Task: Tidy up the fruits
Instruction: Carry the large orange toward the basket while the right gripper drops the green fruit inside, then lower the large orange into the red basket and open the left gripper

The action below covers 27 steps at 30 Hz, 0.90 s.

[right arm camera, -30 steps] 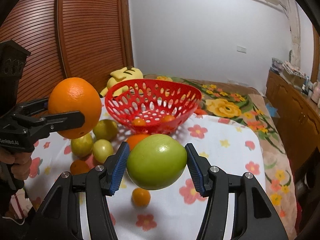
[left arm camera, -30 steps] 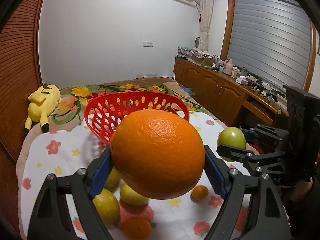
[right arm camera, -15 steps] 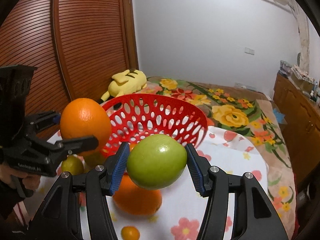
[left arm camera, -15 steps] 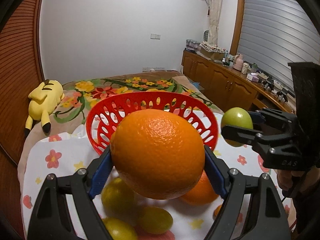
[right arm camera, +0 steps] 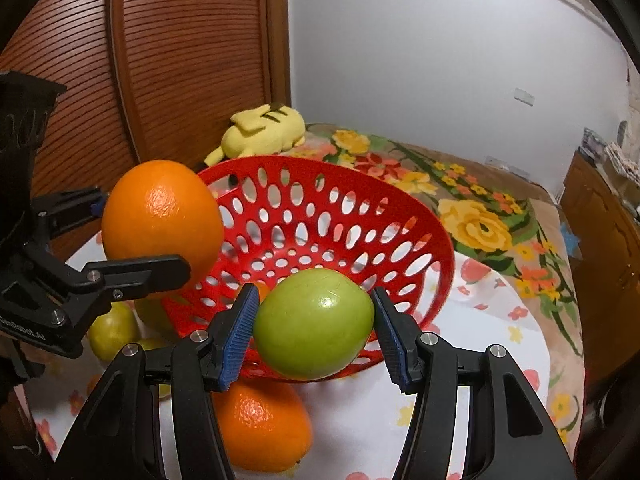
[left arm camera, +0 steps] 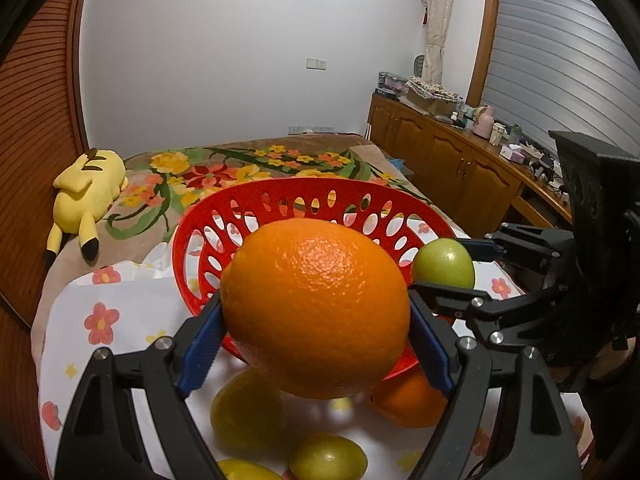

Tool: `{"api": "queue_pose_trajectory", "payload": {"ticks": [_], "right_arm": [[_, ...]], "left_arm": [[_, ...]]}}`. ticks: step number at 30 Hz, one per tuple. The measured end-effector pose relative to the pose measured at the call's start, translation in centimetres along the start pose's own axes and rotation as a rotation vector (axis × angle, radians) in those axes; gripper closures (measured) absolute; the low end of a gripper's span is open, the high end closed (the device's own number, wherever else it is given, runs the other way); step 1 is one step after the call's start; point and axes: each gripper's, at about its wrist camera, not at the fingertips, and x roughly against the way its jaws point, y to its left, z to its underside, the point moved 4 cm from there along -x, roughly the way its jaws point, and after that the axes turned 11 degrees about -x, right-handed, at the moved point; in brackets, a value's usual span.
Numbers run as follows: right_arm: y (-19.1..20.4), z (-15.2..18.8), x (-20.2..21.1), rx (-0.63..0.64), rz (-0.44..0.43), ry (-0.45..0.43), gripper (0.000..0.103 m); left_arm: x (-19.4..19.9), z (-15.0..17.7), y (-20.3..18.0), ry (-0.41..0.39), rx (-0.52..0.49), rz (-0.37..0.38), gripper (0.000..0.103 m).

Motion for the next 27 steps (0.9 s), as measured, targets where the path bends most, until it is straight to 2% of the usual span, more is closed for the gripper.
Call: {"api": "queue_pose_trajectory", "payload": {"ticks": [5,14,21,27], "right_arm": [[-0.5,-0.1,-0.5,-0.043,-0.02,0.015,0.044],[-0.6,-1.0,0.9,-0.055,-0.019,-0.036,0.044],[-1.8,-0.5,2.5,-0.084,-0.01,-0.055,0.043],[-2.1,-0.1,3.1,-0.09,-0.006,-0.058,0.043]], "left_arm": [[-0.1,-0.1,0.2,-0.001,0.001,0.004,0.019],[-0.6,-0.2,0.1,0.007,-0.011,-0.002,0.019],[-1.8,-0.1,-0.1,0.045,-0.018,-0.007,0.019],[-3.1,0.2,-0.9,0.101,-0.044,-0.041,0.018]]}}
